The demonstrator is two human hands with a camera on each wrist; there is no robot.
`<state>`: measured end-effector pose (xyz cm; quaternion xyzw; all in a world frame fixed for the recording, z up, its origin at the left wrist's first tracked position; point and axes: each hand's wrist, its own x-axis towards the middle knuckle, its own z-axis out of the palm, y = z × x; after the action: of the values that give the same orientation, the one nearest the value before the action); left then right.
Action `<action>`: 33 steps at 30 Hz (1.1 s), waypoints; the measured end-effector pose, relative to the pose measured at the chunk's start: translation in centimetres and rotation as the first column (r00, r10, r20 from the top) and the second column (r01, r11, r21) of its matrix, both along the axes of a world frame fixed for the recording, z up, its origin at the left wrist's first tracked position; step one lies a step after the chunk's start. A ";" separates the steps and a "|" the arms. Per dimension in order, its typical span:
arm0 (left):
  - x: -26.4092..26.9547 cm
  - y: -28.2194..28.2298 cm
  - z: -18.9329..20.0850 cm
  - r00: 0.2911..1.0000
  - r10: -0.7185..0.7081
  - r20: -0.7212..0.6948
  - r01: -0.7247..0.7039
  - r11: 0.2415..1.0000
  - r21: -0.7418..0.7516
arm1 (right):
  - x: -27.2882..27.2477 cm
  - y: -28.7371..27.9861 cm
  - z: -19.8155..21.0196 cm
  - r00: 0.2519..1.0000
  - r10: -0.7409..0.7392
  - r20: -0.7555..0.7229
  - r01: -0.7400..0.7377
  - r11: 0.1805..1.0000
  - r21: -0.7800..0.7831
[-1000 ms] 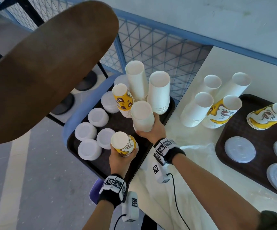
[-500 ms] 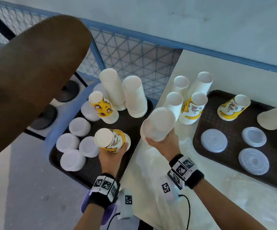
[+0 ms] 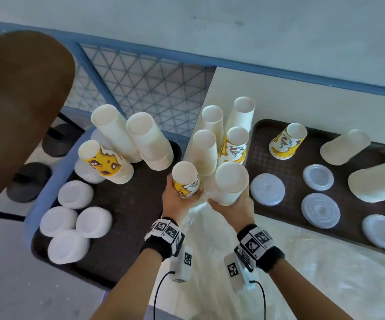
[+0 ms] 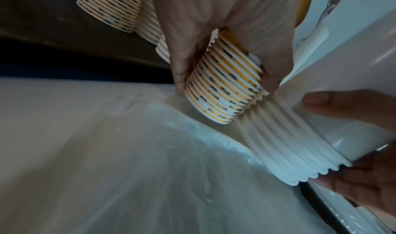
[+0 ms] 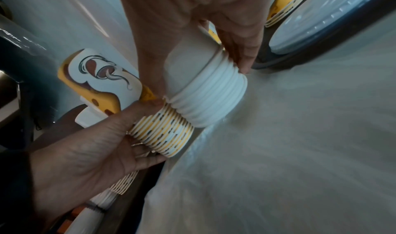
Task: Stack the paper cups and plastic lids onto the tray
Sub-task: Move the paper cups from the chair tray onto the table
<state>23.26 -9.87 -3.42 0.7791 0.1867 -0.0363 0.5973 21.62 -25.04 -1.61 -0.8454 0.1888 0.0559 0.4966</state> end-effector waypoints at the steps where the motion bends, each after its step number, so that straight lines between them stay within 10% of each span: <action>1: 0.3 0.0 -0.2 1.000 0.002 0.008 -0.002 1.000 0.009 | 0.1 0.0 -0.1 1.000 -0.004 -0.005 0.004 1.000 0.006; 20: -0.7 1.6 -1.0 0.993 -0.112 -0.022 0.113 0.992 0.053 | -0.7 0.0 -2.2 0.999 -0.009 0.039 0.010 1.000 -0.028; 27: -3.7 8.6 0.0 0.929 0.357 0.092 -0.365 0.927 0.087 | -5.0 -1.4 -1.5 0.993 -0.115 -0.023 0.115 0.993 -0.028; 33: 0.1 14.1 2.4 0.826 0.521 0.213 -0.540 0.841 0.037 | -5.6 4.2 0.3 0.916 0.394 -0.068 -0.385 0.915 0.120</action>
<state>23.35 4.23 -1.05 0.7238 0.3383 0.2162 0.5612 15.98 -20.80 -1.29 -0.8356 0.0356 0.2019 0.5096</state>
